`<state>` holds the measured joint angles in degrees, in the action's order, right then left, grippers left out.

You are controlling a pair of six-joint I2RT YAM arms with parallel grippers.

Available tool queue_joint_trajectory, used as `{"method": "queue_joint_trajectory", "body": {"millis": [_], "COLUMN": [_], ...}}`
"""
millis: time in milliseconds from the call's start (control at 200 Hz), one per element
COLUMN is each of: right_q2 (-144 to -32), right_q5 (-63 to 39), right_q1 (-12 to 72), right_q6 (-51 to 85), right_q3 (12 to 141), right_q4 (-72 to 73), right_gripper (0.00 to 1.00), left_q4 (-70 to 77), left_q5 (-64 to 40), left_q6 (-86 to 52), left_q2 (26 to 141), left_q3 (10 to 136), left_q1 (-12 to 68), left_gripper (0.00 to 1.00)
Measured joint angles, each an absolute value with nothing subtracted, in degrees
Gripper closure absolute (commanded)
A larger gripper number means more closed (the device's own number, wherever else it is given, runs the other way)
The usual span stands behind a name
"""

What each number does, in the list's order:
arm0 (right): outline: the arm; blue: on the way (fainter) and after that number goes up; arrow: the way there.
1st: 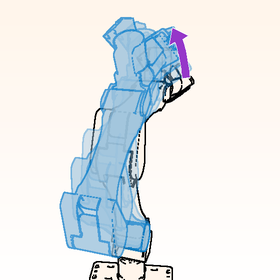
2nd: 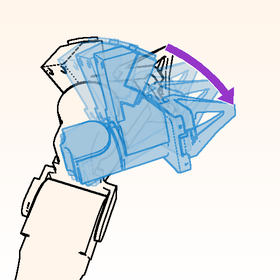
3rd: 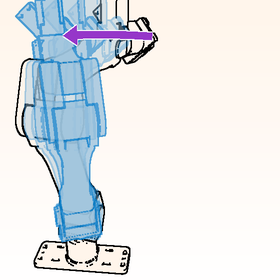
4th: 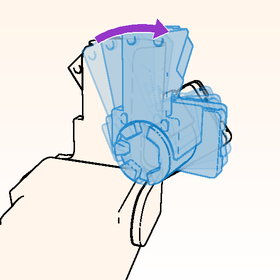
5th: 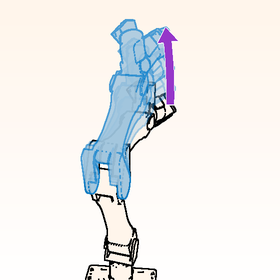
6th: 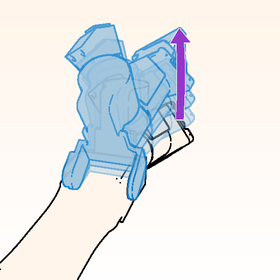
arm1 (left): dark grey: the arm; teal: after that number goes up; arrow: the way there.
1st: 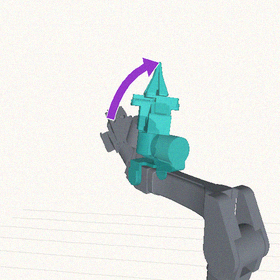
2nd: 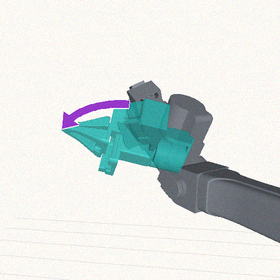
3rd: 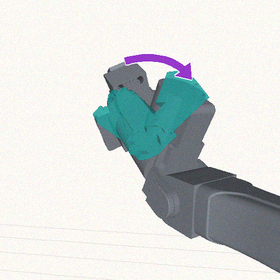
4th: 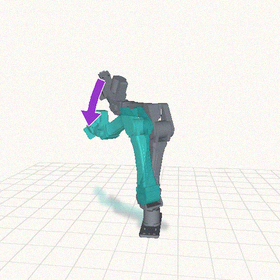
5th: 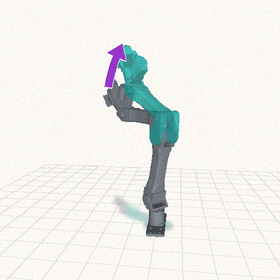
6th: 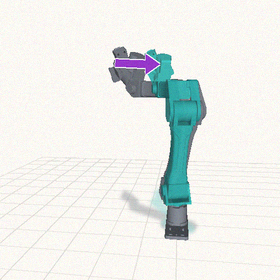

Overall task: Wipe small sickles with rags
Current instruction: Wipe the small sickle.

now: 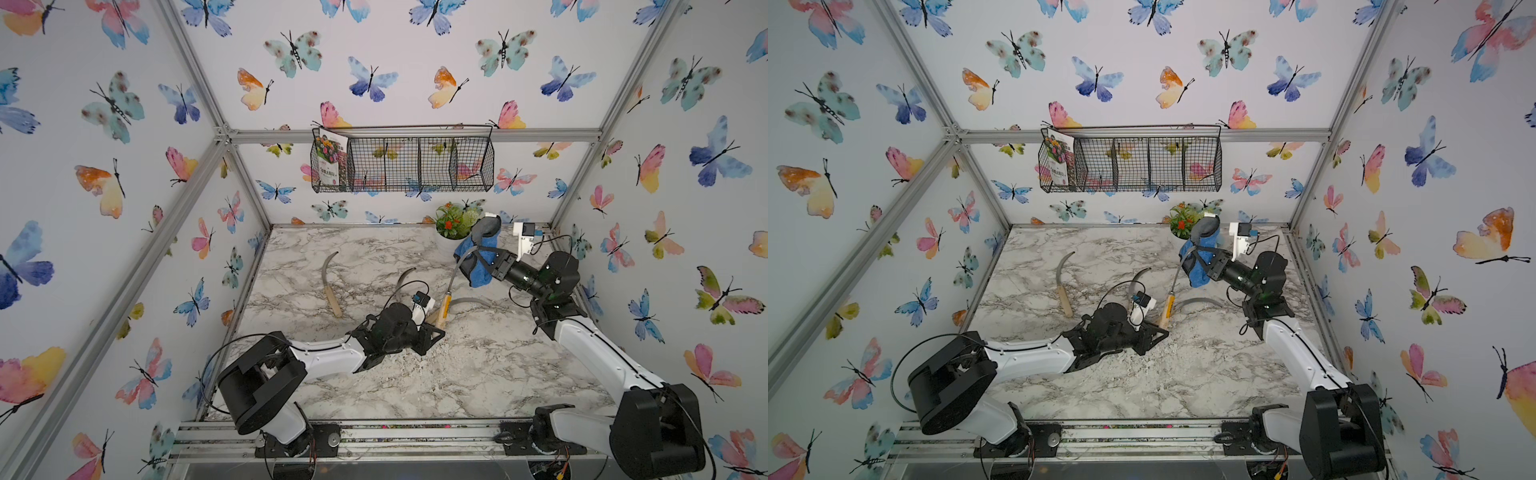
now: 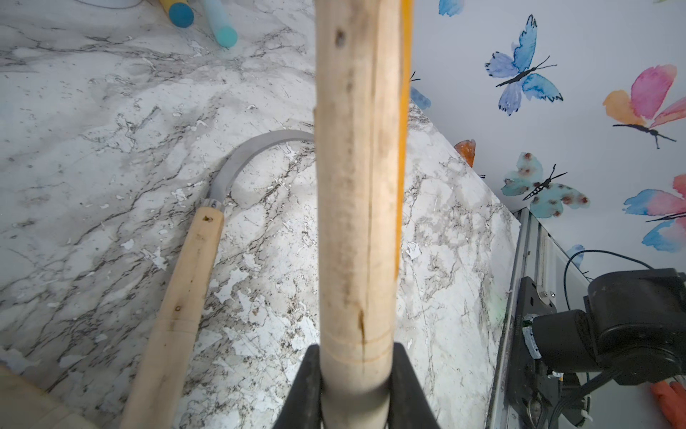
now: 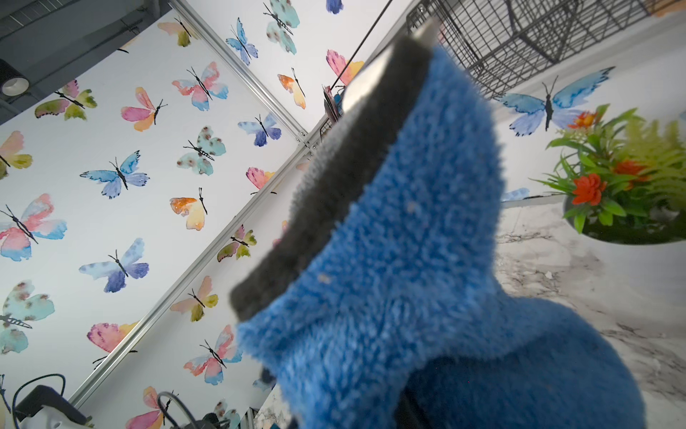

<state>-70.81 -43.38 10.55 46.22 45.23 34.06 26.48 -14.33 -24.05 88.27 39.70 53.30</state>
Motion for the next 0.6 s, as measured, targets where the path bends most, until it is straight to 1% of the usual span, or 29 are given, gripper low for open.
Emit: {"method": "queue_joint_trajectory", "body": {"millis": [140,435,601], "right_q2": [-72.0,-73.8,-70.8], "right_q5": [-44.2,-45.4,-45.0], "right_q1": [10.5,14.9,15.5], "right_q6": [46.9,51.8,52.2], "right_q3": [42.9,23.9,22.1], "right_q4": [36.7,47.6,48.3], "right_gripper": [0.98,0.98,0.98], "left_q4": [25.6,24.4,24.1], "left_q5": [-14.3,-14.4,-14.5], "left_q6": [-24.4,-24.4,-24.4], "left_q2": [88.3,88.8,89.0], "left_q3": [39.7,39.7,39.7], "left_q1": [53.3,53.3,53.2], "left_gripper": [1.00,1.00,1.00]}}
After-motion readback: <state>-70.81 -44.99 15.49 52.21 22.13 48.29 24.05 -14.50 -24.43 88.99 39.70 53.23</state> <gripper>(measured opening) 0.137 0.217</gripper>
